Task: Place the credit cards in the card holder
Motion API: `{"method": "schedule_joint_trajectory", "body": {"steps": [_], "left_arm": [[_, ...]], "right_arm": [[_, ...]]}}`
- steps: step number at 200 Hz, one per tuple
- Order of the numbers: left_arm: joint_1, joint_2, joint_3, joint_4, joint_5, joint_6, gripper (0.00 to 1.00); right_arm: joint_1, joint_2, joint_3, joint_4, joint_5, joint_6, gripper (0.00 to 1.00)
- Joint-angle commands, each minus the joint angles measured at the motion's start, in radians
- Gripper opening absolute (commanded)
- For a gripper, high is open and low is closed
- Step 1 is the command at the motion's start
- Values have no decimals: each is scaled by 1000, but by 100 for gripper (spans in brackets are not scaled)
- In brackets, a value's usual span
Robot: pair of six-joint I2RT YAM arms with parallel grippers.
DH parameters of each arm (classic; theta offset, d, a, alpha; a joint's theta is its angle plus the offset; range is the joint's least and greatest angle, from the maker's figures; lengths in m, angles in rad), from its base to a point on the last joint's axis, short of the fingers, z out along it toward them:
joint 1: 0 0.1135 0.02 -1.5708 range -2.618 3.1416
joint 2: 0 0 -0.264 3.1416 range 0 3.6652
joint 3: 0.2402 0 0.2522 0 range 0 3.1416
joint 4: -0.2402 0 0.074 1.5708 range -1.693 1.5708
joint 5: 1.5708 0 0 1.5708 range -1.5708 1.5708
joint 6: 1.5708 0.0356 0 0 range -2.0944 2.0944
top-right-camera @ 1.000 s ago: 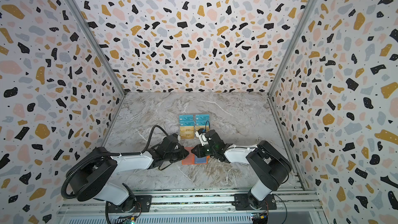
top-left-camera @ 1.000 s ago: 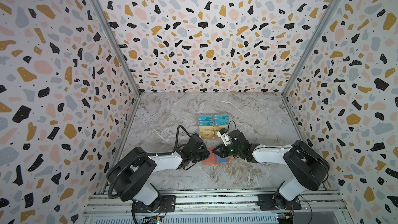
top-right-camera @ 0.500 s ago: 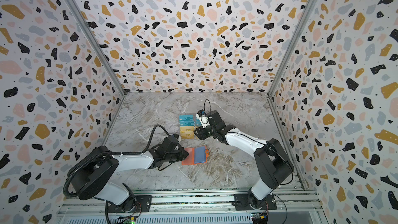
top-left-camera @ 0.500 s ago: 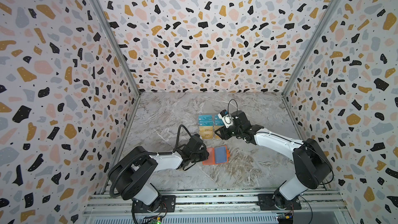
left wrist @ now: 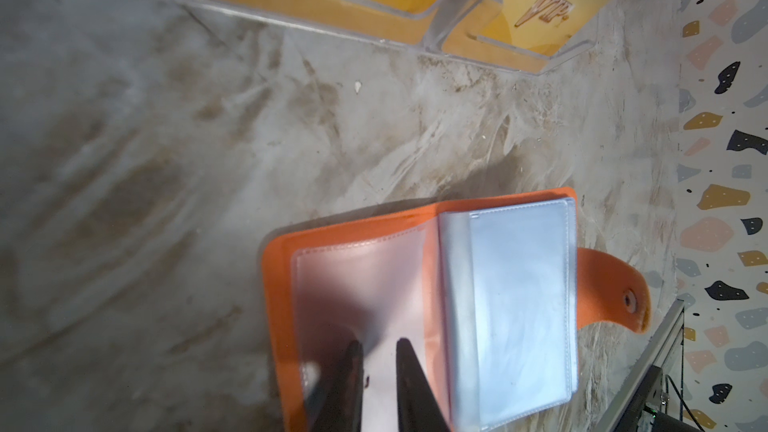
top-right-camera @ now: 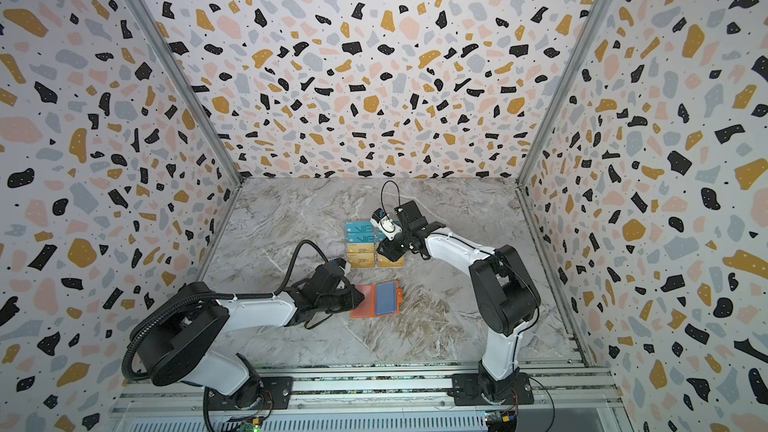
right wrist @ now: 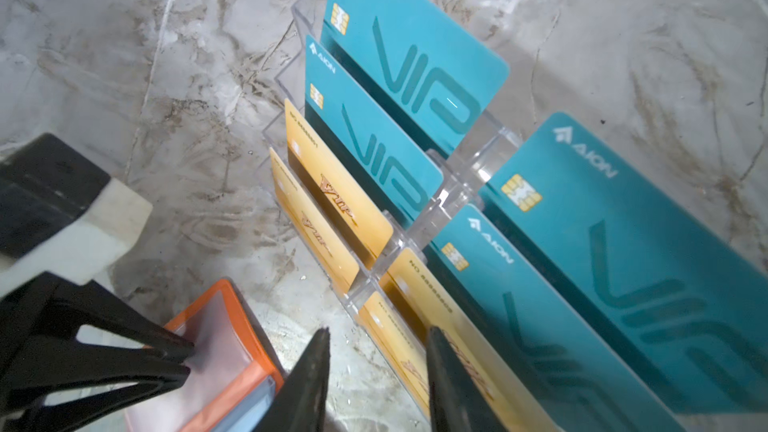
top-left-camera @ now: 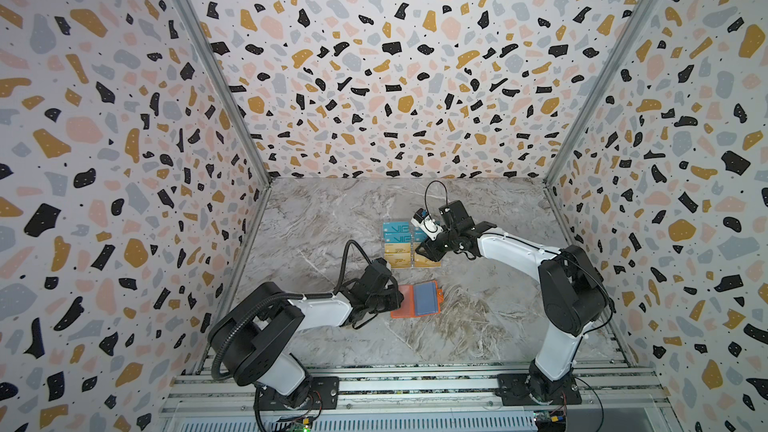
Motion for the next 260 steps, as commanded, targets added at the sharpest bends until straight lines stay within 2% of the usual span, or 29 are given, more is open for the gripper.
{"method": "schedule_joint_trajectory", "body": {"steps": [1, 93, 130, 197, 260], "left_arm": [[-2, 1, -23, -8, 9, 10, 18], [-2, 19, -31, 53, 41, 1, 19], [-2, 23, -32, 64, 46, -3, 19], [1, 24, -31, 62, 56, 7, 20], [3, 26, -36, 71, 61, 6, 20]], "right_arm": [[-3, -41, 10, -24, -45, -73, 40], [-11, -35, 24, -60, -41, -180, 34], [-10, 10, 39, -90, -25, -203, 32], [-9, 31, 20, -63, 54, -225, 34], [-4, 70, 12, -64, 72, -246, 36]]}}
